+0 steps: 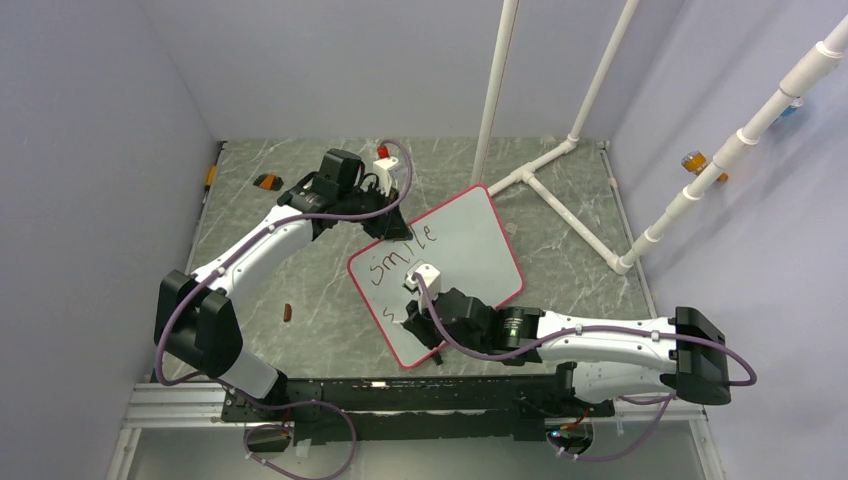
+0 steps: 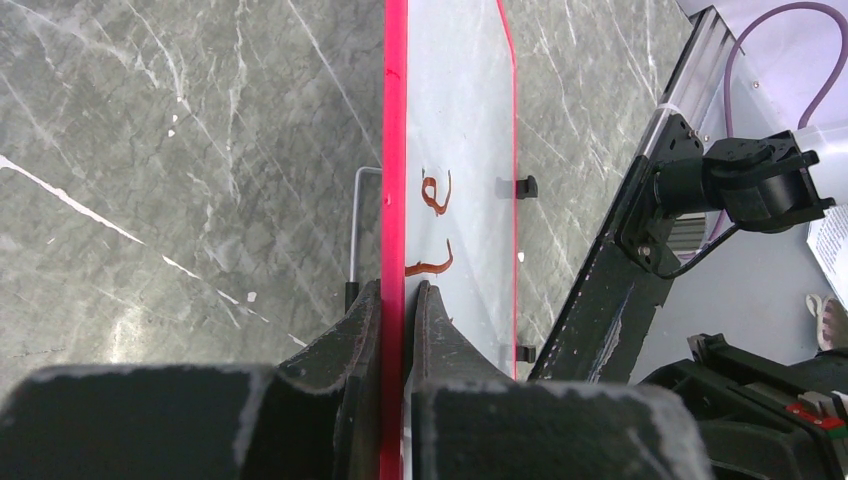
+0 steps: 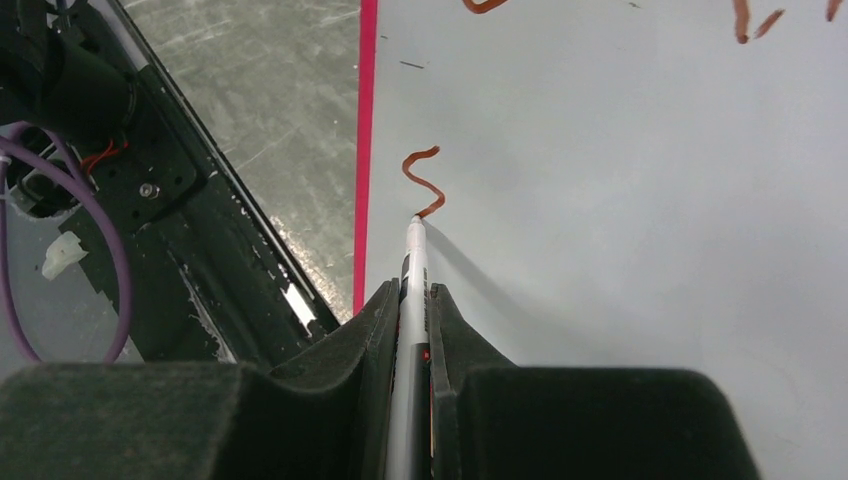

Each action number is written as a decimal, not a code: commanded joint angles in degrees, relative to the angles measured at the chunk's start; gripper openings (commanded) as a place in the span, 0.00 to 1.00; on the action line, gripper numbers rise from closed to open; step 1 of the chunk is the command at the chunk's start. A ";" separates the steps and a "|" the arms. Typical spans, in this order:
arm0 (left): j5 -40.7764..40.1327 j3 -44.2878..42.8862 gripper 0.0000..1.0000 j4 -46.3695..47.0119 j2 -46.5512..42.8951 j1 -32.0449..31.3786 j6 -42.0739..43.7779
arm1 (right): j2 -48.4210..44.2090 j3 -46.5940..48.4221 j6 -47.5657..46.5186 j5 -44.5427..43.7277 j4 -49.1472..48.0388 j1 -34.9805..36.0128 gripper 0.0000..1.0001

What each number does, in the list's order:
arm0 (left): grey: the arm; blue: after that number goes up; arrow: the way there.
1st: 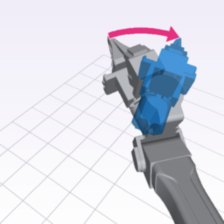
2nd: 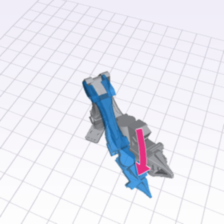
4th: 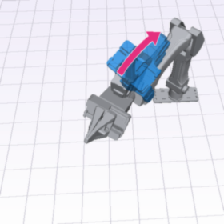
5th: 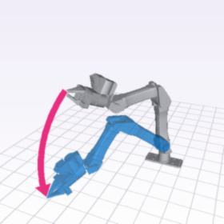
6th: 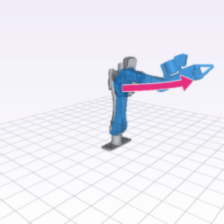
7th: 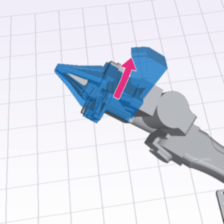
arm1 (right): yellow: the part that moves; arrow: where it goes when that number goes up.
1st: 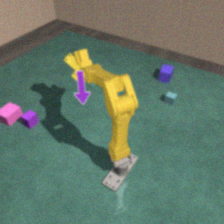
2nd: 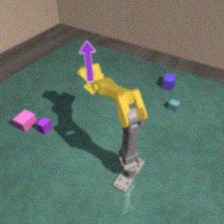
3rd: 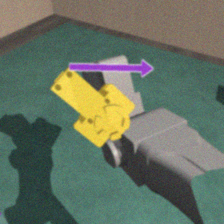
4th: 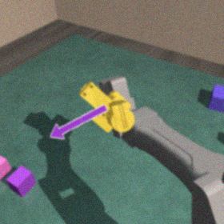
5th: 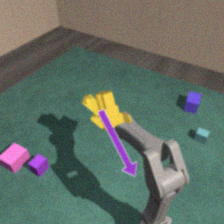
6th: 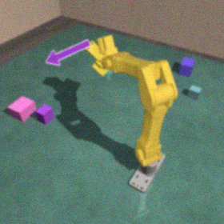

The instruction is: Write a sentence on the whiteboard

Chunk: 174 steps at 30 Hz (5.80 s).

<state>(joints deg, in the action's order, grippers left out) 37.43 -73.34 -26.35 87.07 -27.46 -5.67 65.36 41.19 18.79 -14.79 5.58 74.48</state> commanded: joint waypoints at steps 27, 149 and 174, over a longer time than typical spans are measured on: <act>-7.70 -0.07 0.00 3.50 -2.94 0.93 3.92 | 1.80 9.37 -4.90 -10.34 -3.08 0.11 0.00; -7.09 -0.57 0.00 3.81 -2.69 0.86 3.68 | -4.16 4.11 2.22 -8.58 0.91 -7.69 0.00; -6.76 -1.13 0.00 3.96 -2.79 0.89 3.50 | -3.30 0.31 4.00 -7.00 1.49 -8.07 0.00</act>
<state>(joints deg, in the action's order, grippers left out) 36.14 -73.32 -26.39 86.08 -27.09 -5.67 62.30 43.00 21.37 -21.96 7.46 66.78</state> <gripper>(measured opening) 0.126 0.160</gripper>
